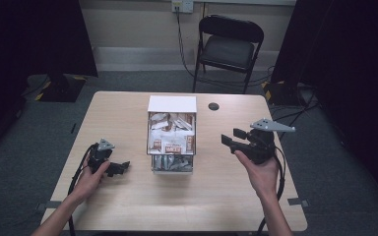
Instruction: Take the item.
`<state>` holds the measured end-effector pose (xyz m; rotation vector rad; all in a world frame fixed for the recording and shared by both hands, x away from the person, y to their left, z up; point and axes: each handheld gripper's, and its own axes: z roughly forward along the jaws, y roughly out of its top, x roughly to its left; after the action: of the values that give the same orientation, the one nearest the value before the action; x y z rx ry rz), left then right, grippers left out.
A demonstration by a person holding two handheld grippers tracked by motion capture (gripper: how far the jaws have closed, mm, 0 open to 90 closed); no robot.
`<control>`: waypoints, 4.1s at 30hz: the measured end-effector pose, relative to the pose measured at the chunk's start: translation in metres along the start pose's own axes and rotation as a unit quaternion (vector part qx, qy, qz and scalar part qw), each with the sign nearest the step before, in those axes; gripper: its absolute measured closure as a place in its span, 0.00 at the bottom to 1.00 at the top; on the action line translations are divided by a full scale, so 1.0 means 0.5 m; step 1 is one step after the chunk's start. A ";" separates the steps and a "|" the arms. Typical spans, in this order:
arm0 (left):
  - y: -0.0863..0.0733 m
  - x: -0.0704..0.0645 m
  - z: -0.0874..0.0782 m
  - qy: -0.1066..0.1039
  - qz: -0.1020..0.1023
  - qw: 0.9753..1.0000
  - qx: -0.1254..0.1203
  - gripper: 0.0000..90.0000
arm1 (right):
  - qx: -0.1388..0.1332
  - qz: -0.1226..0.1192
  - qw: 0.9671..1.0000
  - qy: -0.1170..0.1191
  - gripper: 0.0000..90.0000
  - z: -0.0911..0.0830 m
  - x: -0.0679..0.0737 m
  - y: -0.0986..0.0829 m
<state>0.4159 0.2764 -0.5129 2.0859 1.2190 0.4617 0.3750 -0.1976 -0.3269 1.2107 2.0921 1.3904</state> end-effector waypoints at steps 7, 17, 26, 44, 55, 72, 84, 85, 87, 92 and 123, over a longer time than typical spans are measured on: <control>0.000 0.000 0.000 0.000 0.000 1.000 0.000 0.00 | -0.011 -0.014 1.000 0.025 0.53 0.005 0.022 0.021; 0.000 0.000 0.000 0.000 0.000 1.000 0.000 0.00 | -0.026 -0.027 0.997 0.060 0.57 0.003 0.059 0.042; 0.000 0.000 0.000 0.000 0.000 1.000 0.000 0.00 | -0.026 -0.051 0.992 0.113 0.61 0.036 0.113 0.072; 0.000 0.000 0.000 0.000 0.000 1.000 0.000 0.00 | 0.027 -0.085 0.984 0.157 0.81 0.137 0.164 0.089; 0.000 0.000 0.000 0.000 0.000 1.000 0.000 0.00 | 0.044 -0.092 0.982 0.157 0.84 0.154 0.164 0.079; 0.000 0.000 0.000 0.000 0.000 1.000 0.000 0.00 | 0.068 -0.106 0.978 0.168 0.82 0.154 0.172 0.072; 0.000 0.000 0.000 0.000 0.000 1.000 -0.001 0.00 | 0.056 -0.094 0.981 0.158 0.82 0.156 0.161 0.072; 0.000 0.000 0.000 0.000 0.000 1.000 0.000 0.00 | 0.060 -0.097 0.981 0.157 0.83 0.157 0.162 0.071; 0.000 0.000 0.000 0.000 0.000 1.000 0.000 0.00 | 0.061 -0.098 0.980 0.160 0.84 0.157 0.163 0.071; 0.000 0.000 0.000 0.000 0.000 1.000 -0.001 0.00 | 0.073 -0.102 0.978 0.165 0.88 0.163 0.169 0.068; -0.001 -0.001 0.000 -0.001 -0.002 1.000 -0.002 0.00 | 0.089 -0.112 0.972 0.186 1.00 0.166 0.173 0.061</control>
<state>0.4153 0.2762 -0.5131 2.0799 1.2202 0.4609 0.3957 -0.0758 -0.3240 0.7845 2.5651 1.4343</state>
